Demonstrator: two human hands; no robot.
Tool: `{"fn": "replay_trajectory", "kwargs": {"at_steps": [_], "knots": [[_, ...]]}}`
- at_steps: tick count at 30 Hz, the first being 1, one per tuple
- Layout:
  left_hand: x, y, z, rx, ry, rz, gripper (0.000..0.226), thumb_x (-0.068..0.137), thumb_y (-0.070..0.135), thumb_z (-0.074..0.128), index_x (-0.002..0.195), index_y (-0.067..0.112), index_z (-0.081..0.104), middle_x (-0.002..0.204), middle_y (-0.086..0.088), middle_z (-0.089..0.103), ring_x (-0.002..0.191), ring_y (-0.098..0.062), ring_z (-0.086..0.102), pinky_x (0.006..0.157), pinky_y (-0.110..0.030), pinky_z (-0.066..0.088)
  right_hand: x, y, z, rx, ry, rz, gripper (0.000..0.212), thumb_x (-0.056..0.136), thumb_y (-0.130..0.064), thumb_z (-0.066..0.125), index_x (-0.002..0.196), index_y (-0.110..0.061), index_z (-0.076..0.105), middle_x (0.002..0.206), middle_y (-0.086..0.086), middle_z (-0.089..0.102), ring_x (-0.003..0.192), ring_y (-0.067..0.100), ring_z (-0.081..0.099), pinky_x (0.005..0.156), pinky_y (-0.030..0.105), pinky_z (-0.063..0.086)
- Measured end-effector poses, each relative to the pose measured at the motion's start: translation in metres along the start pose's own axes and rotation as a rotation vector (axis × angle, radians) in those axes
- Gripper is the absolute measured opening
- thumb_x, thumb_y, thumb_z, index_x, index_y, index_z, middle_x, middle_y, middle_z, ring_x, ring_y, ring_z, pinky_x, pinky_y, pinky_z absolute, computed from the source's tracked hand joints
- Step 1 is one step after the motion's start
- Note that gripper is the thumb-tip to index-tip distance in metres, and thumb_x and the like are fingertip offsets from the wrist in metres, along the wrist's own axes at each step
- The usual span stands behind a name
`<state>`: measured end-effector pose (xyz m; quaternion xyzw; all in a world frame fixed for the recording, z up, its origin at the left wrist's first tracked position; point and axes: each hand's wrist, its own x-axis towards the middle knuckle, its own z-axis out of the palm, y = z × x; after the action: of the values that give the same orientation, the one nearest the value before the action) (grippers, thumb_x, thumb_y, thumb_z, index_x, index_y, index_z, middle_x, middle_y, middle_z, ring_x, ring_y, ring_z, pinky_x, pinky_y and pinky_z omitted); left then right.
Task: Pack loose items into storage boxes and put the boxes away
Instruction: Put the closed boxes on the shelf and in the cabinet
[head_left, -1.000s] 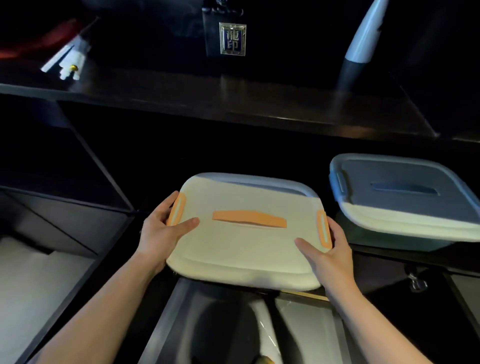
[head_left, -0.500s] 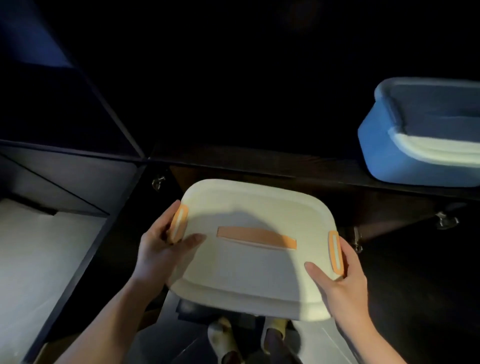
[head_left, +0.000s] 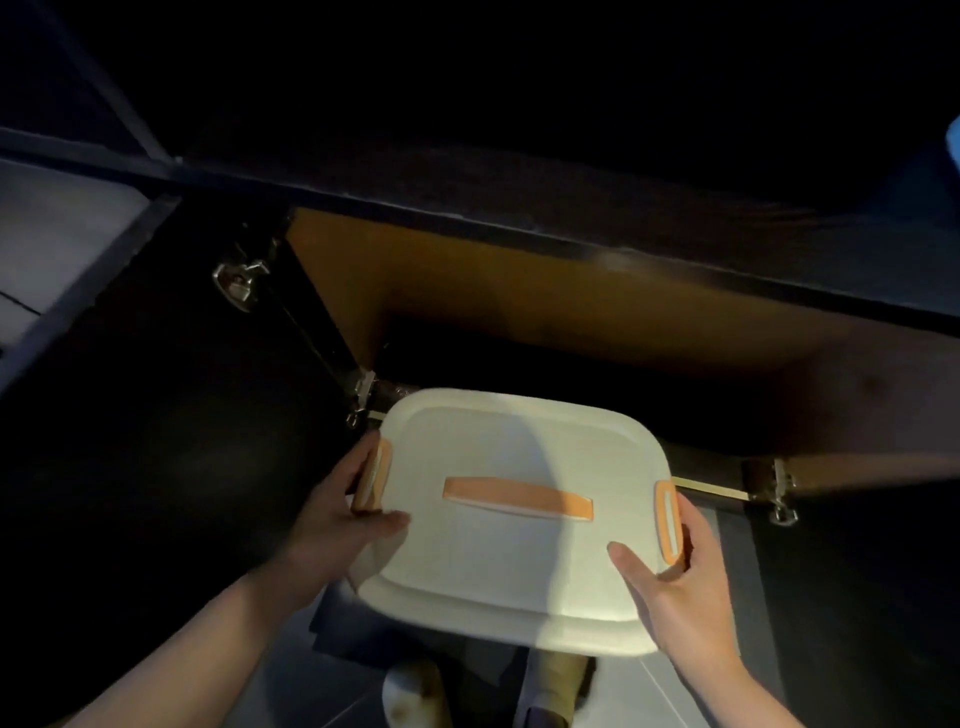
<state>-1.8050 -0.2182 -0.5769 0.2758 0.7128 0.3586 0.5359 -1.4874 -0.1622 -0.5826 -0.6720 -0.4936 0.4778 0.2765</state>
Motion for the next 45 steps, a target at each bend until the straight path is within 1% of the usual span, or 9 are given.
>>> {"fn": "replay_trajectory", "kwargs": {"at_steps": [6,15,21,27,30,32,35,38,45], "knots": [[0.078,-0.073,0.030,-0.031,-0.008,-0.031,0.083,0.050,0.003,0.074,0.120,0.038,0.044,0.093,0.020,0.067,0.083,0.017,0.058,0.068,-0.008,0.048,0.071,0.079,0.044,0.024,-0.026,0.072,0.074,0.065,0.008,0.081,0.122,-0.026,0.048,0.113,-0.008,0.059,0.104,0.011,0.058,0.090,0.037,0.050],[0.228,-0.131,0.051,-0.013,-0.038,-0.022,0.117,0.029,0.033,0.080,0.138,0.033,0.039,0.133,-0.001,0.054,0.122,-0.022,0.051,0.101,-0.046,0.045,0.182,0.140,0.088,-0.075,-0.021,0.107,0.071,0.073,-0.007,0.081,0.129,-0.027,0.042,0.119,0.000,0.061,0.111,0.022,0.059,0.101,0.046,0.047],[0.295,-0.135,0.063,-0.003,0.053,0.052,0.097,0.063,-0.011,0.075,0.144,0.024,0.033,0.136,-0.003,0.048,0.126,-0.023,0.045,0.105,-0.044,0.040,0.256,0.151,0.115,-0.105,-0.083,0.076,0.073,0.078,-0.008,0.076,0.138,-0.022,0.037,0.121,-0.006,0.055,0.118,0.018,0.054,0.103,0.048,0.046],[0.343,-0.127,0.065,0.078,0.091,0.090,0.072,0.077,-0.004,0.069,0.140,0.015,0.041,0.128,-0.010,0.055,0.119,-0.026,0.051,0.097,-0.037,0.043,0.301,0.165,0.133,-0.152,-0.063,0.180,0.068,0.067,-0.045,0.081,0.123,-0.039,0.042,0.125,0.000,0.055,0.114,0.026,0.059,0.098,0.054,0.048],[0.337,-0.120,0.081,0.341,0.165,0.189,0.061,0.085,0.004,0.063,0.141,0.011,0.038,0.141,-0.013,0.041,0.131,-0.027,0.037,0.104,-0.032,0.031,0.298,0.147,0.137,-0.454,-0.056,0.135,0.073,0.072,-0.055,0.074,0.130,-0.022,0.045,0.135,0.008,0.047,0.126,0.028,0.046,0.110,0.047,0.035],[0.313,-0.128,0.093,0.643,0.176,0.396,0.057,0.089,0.024,0.060,0.142,0.017,0.041,0.152,-0.007,0.029,0.141,-0.024,0.022,0.112,-0.030,0.018,0.274,0.127,0.136,-0.739,-0.012,-0.168,0.059,0.089,-0.049,0.059,0.137,-0.018,0.045,0.139,0.008,0.044,0.133,0.027,0.036,0.111,0.040,0.026],[0.278,-0.154,0.105,0.873,0.065,0.629,0.063,0.083,0.056,0.046,0.136,0.022,0.051,0.149,0.001,0.038,0.138,-0.015,0.022,0.114,-0.034,0.014,0.235,0.118,0.140,-0.948,-0.373,-0.456,0.062,0.092,-0.063,0.036,0.148,-0.039,0.025,0.158,-0.011,0.010,0.147,0.016,0.007,0.118,0.033,0.008],[0.271,-0.164,0.108,0.897,0.085,0.642,0.054,0.084,0.045,0.053,0.134,0.025,0.052,0.146,0.004,0.044,0.138,-0.014,0.027,0.113,-0.030,0.011,0.232,0.130,0.150,-1.141,-0.517,-0.403,0.067,0.087,-0.068,0.013,0.150,-0.045,0.004,0.156,-0.015,-0.014,0.148,0.015,-0.012,0.117,0.031,-0.005],[0.315,-0.133,0.106,0.945,0.037,0.522,0.057,0.088,0.028,0.062,0.141,0.027,0.042,0.153,0.008,0.030,0.144,-0.013,0.018,0.114,-0.028,0.006,0.267,0.125,0.172,-1.190,-0.476,-0.374,0.061,0.097,-0.057,0.023,0.152,-0.039,0.003,0.162,-0.004,-0.003,0.149,0.021,-0.008,0.122,0.038,0.005]]}}
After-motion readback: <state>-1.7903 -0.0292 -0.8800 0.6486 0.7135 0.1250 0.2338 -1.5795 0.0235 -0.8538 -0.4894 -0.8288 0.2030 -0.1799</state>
